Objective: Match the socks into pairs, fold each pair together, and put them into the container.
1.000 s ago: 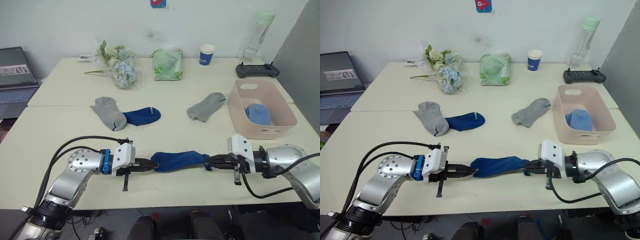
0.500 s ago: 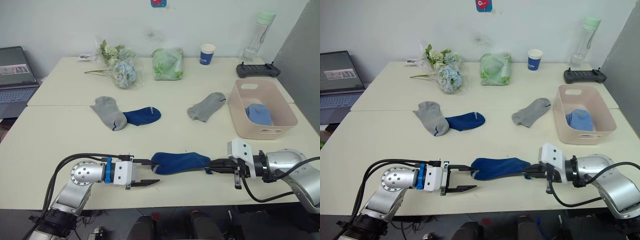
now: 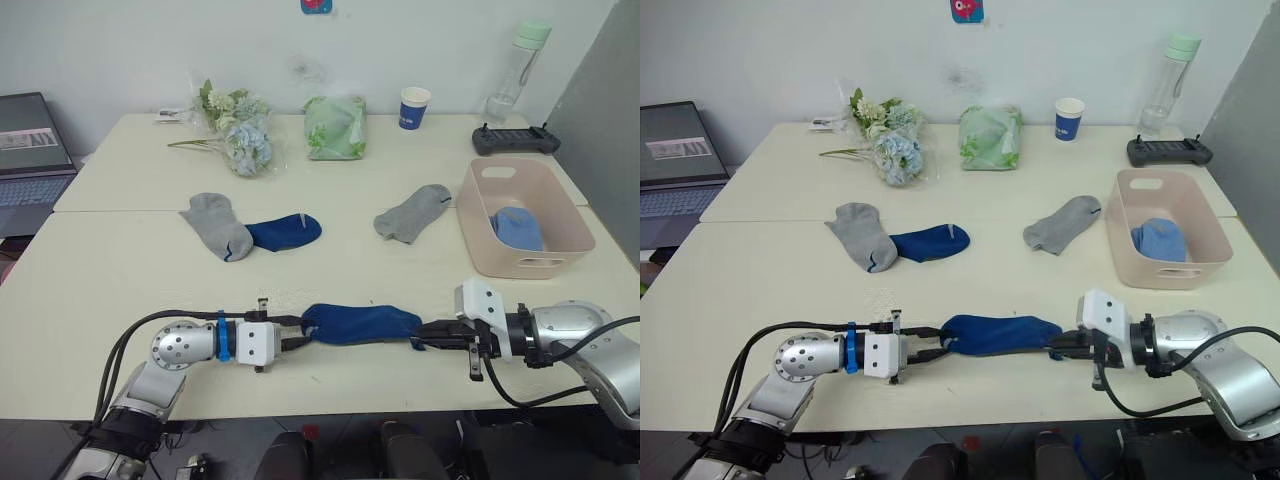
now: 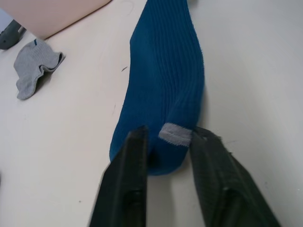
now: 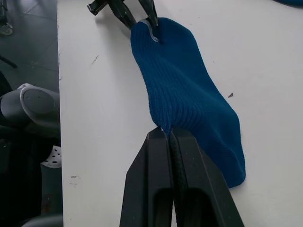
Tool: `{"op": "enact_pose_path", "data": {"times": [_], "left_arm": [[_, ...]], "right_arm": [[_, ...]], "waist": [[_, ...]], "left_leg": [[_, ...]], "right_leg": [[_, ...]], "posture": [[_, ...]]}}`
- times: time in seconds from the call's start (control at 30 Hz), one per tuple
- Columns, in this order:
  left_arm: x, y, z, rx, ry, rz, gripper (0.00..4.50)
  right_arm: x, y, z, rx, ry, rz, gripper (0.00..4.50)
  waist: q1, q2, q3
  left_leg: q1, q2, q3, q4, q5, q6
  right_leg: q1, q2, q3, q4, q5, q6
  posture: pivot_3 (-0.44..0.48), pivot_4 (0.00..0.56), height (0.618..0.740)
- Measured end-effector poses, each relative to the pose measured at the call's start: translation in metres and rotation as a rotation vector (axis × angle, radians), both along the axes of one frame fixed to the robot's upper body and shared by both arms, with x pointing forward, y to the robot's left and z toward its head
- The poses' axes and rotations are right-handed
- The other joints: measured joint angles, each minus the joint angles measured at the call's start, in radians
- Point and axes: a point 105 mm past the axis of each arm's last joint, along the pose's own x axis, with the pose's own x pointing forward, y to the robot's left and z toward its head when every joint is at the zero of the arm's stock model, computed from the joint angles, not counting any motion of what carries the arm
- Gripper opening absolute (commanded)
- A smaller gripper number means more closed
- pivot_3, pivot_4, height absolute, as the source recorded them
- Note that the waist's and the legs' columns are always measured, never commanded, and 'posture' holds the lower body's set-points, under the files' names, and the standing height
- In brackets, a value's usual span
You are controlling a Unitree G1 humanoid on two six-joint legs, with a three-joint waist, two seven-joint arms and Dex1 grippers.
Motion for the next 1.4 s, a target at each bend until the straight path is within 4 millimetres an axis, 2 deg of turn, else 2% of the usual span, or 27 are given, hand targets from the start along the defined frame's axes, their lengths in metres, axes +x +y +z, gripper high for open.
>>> {"op": "enact_pose_path", "data": {"times": [0.33, 0.47, 0.63, 0.77, 0.83, 0.93, 1.07, 1.2, 1.4], "left_arm": [[-0.003, -0.006, 0.010, -0.052, 0.078, -0.012, 0.05], [-0.016, 0.000, 0.029, -0.071, 0.238, -0.057, 0.05], [-0.035, 0.015, 0.058, -0.069, 0.504, -0.055, 0.05], [-0.047, 0.016, 0.068, -0.102, 0.735, -0.039, 0.05], [-0.051, 0.013, 0.068, -0.109, 0.828, -0.034, 0.05], [-0.047, 0.005, 0.055, -0.082, 0.863, -0.010, 0.05], [-0.024, 0.002, 0.029, -0.031, 0.833, 0.067, 0.05], [0.004, 0.002, 0.025, -0.034, 0.758, 0.128, 0.05], [0.018, 0.007, 0.016, -0.025, 0.742, 0.185, 0.05]], "right_arm": [[-0.002, 0.000, -0.002, 0.001, 0.006, 0.003, 0.00], [-0.007, 0.001, 0.002, -0.008, 0.009, 0.036, 0.00], [-0.031, 0.003, 0.012, -0.030, 0.100, 0.125, 0.00], [-0.056, 0.006, 0.019, -0.025, 0.214, 0.206, 0.00], [-0.058, 0.006, 0.019, -0.019, 0.247, 0.208, 0.00], [-0.045, 0.001, 0.015, -0.023, 0.233, 0.156, 0.00], [-0.015, -0.011, 0.003, -0.084, 0.161, 0.090, 0.00], [0.016, -0.018, -0.003, -0.127, 0.070, 0.060, 0.00], [0.042, -0.012, -0.011, -0.178, -0.024, 0.110, 0.00]], "waist": [[-0.002, 0.000, 0.000], [-0.003, 0.000, 0.002], [-0.002, 0.001, 0.004], [-0.003, 0.000, 0.006], [-0.003, -0.001, 0.006], [-0.003, -0.001, 0.006], [-0.003, -0.002, 0.007], [-0.003, -0.003, 0.008], [-0.004, -0.003, 0.008]], "left_leg": [[0.000, 0.000, 0.000, 0.000, 0.000, 0.000], [-0.001, 0.000, -0.001, 0.000, 0.000, 0.000], [-0.001, 0.000, -0.001, 0.000, 0.000, 0.000], [-0.001, 0.000, -0.001, 0.000, 0.000, 0.000], [-0.001, 0.000, -0.001, 0.000, 0.000, 0.000], [-0.001, 0.000, 0.000, 0.000, 0.000, 0.000], [-0.001, -0.001, 0.001, 0.000, 0.000, 0.000], [-0.002, 0.000, 0.001, 0.001, 0.000, 0.000], [-0.012, 0.000, 0.003, 0.002, 0.000, -0.001]], "right_leg": [[0.000, 0.000, 0.000, 0.000, 0.000, 0.000], [-0.001, 0.000, -0.001, 0.000, 0.000, 0.000], [0.000, 0.001, -0.001, 0.000, 0.000, 0.000], [0.000, 0.001, -0.002, 0.000, 0.000, 0.000], [0.000, 0.001, -0.001, 0.000, 0.000, 0.000], [0.000, 0.002, -0.002, -0.001, 0.000, 0.000], [0.000, 0.002, -0.002, 0.000, 0.000, 0.000], [-0.002, 0.001, -0.001, -0.001, 0.000, 0.000], [-0.015, 0.000, 0.000, 0.004, 0.000, 0.000]], "posture": [[0.000, 0.150, 0.740], [0.000, 0.150, 0.740], [0.000, 0.150, 0.740], [0.000, 0.150, 0.740], [0.000, 0.150, 0.740], [0.000, 0.150, 0.740], [0.000, 0.150, 0.740], [0.000, 0.150, 0.740], [0.000, 0.150, 0.740]]}}
